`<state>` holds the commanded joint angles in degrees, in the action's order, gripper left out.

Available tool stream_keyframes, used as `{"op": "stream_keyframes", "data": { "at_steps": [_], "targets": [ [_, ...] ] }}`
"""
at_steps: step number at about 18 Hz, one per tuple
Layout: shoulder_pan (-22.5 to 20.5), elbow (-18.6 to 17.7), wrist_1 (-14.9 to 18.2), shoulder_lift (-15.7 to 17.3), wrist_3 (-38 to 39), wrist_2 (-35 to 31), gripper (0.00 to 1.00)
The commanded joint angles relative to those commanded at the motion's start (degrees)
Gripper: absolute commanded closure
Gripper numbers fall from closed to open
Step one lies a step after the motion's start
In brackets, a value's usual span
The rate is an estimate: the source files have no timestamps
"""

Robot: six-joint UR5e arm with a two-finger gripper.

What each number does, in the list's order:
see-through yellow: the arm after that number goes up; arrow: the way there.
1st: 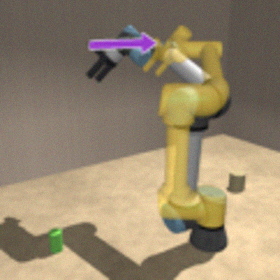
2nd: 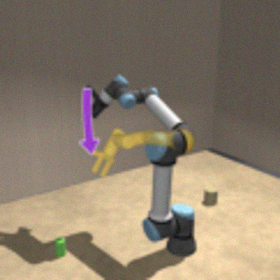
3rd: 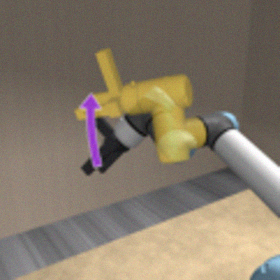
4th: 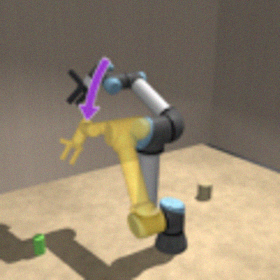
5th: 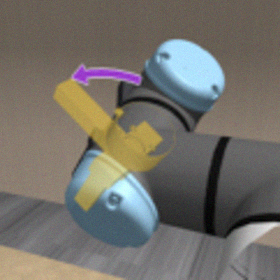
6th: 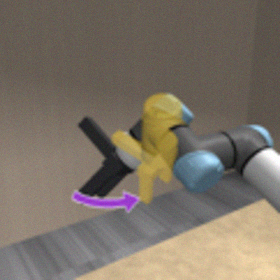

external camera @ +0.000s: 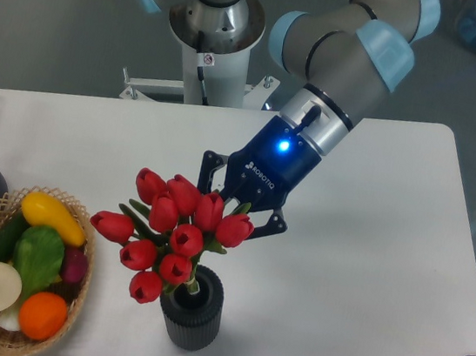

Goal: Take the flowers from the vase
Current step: 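Lift the gripped tulips straight up out of the black vase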

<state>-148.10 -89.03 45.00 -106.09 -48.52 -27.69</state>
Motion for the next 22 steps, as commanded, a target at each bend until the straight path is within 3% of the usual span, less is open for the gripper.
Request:
{"op": "stream_keyframes", "data": {
  "at_steps": [16,22],
  "targets": [
    [-1.5,1.9,0.0,2.2,1.8,3.5,0.97],
    [-6.0,2.1,0.2,4.0,0.9,2.1,1.0]
  ]
}}
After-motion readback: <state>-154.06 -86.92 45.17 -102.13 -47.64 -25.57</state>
